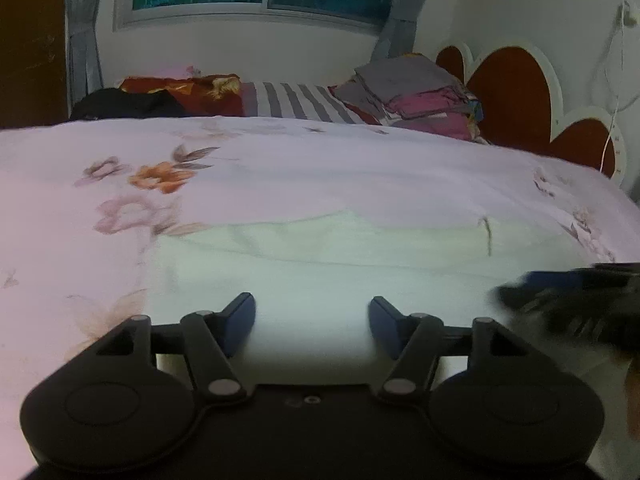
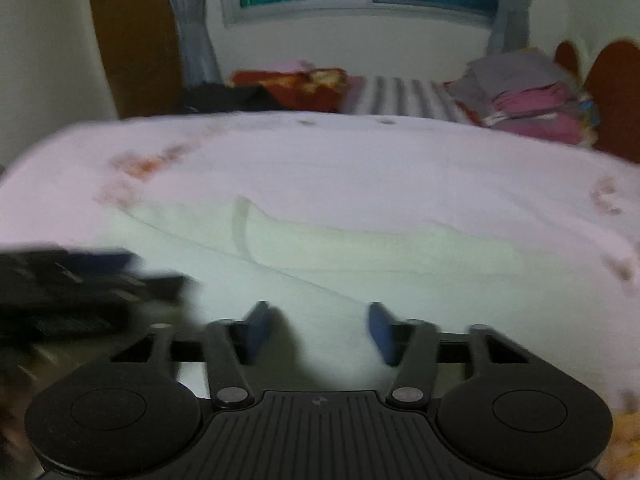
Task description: Fold small clothes
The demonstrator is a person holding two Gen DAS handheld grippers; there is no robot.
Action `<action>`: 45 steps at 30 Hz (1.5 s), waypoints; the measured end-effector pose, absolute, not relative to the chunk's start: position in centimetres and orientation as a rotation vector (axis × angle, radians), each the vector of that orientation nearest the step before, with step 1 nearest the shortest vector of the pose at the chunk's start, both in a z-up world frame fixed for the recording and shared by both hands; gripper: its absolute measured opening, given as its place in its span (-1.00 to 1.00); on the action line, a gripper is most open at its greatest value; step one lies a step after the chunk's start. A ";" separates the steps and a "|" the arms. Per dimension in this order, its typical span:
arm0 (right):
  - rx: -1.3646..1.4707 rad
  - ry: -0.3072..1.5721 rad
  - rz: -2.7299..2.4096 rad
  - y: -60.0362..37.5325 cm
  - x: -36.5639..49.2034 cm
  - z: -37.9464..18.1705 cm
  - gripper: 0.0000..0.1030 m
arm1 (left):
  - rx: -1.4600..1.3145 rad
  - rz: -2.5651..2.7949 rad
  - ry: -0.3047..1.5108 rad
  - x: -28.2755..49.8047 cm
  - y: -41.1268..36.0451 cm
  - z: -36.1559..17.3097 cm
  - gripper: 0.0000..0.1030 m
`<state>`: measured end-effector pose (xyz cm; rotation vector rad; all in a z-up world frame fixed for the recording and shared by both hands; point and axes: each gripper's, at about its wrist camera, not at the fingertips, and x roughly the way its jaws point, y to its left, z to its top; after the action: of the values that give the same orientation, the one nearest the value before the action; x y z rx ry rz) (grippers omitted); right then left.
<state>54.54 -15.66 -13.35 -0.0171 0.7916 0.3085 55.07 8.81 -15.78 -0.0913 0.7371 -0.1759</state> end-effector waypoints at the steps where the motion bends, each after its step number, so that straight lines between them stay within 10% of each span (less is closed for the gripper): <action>1: -0.009 0.789 0.263 -16.9 54.7 -13.6 -0.18 | -0.093 -0.169 0.736 54.9 9.7 -15.8 0.21; 40: 0.033 0.826 0.082 -23.8 48.4 -13.4 -0.17 | 0.041 -0.124 0.783 47.7 6.9 -15.3 0.31; 45: 0.088 0.779 0.070 -24.4 46.6 -11.4 -0.17 | 0.068 -0.156 0.791 47.1 6.8 -14.8 0.73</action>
<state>46.63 -24.42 -11.41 0.0878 0.7793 0.0702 47.10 6.78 -14.85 0.0681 0.7911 -0.1565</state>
